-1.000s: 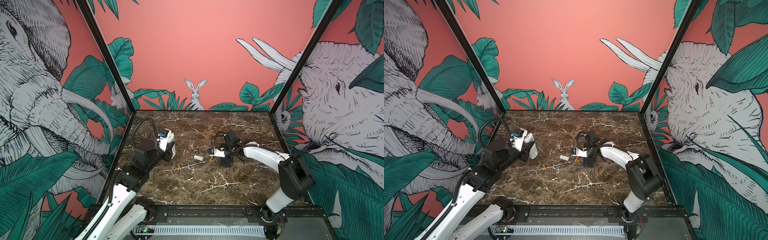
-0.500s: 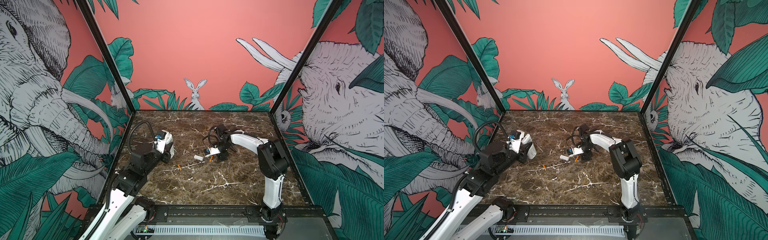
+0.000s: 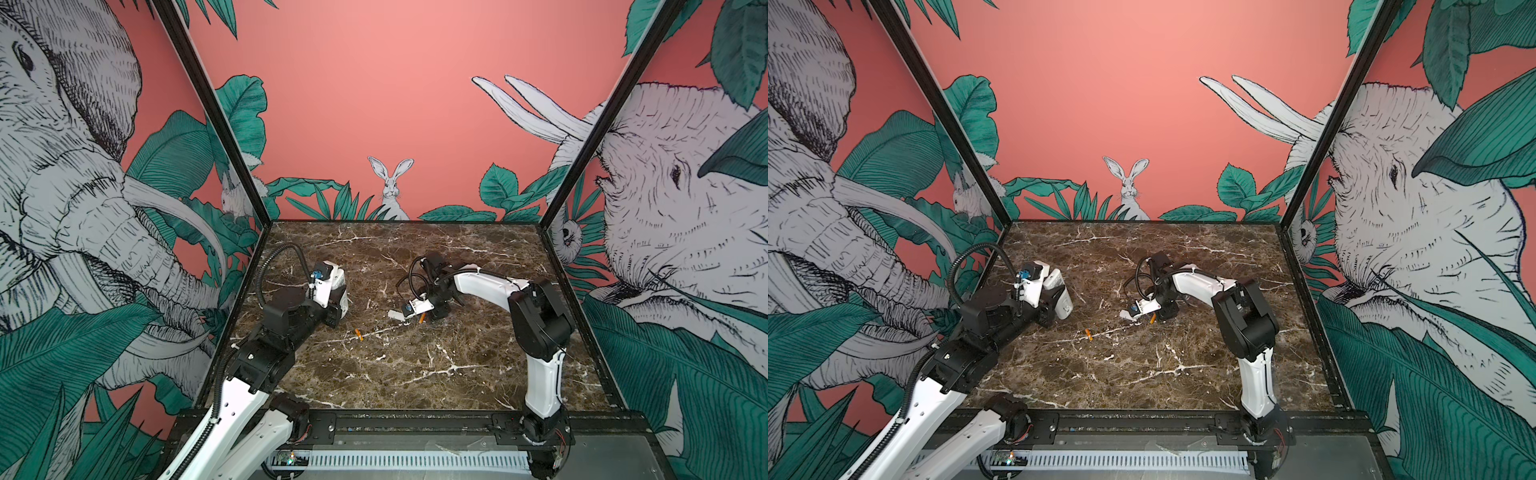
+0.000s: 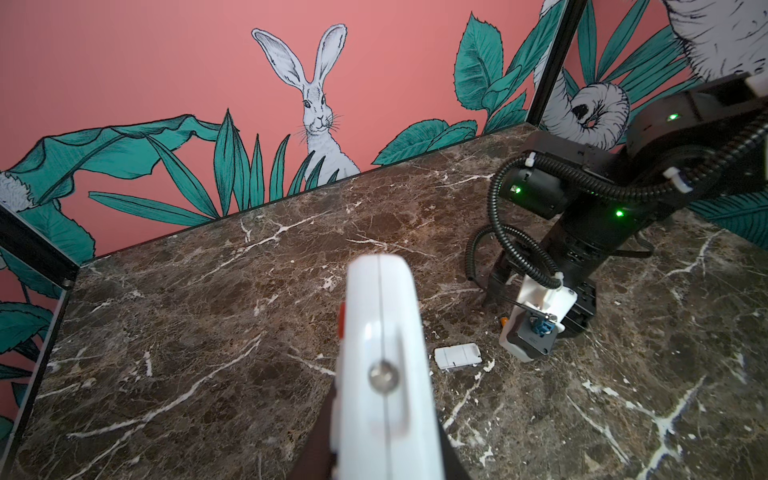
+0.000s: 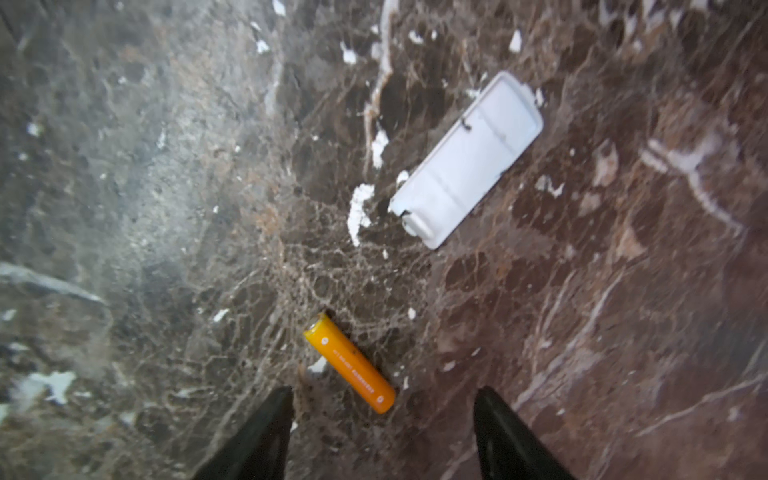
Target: Load the batteries into the remote control
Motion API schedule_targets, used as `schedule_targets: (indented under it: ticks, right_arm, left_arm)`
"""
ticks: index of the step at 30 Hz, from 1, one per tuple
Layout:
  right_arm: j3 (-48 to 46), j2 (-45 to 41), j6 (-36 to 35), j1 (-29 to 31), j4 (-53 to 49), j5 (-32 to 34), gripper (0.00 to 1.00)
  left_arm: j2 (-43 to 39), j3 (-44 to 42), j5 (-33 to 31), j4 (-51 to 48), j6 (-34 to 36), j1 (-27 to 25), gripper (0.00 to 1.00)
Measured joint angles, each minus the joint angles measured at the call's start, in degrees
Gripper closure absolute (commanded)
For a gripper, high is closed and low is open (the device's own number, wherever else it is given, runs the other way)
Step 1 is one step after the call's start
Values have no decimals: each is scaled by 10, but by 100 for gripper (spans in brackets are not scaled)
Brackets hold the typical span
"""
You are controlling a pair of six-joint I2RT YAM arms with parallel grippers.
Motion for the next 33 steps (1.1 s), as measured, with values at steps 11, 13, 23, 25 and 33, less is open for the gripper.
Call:
schedule_targets:
  ticks: [11,13,23,25,33]
  right_arm:
    - [24,25,-8,10,-50,24,62]
    - [24,26,-7,10,-56,27,66]
    - [24,29,27,16,-63,55,83]
    - [24,29,42,17,-59,64,84]
    - [-6,9,159,18,-22,78,85]
  left_arm:
    - [-3,-1,-2,4,0,0,100]
    - [-3,-1,-2,4,0,0,100]
    - [-5,-1,-2,5,-1,0,100]
    - [-5,-1,-2,6,-2,0,100]
    - [-4,-1,-1,8,-4,0,100]
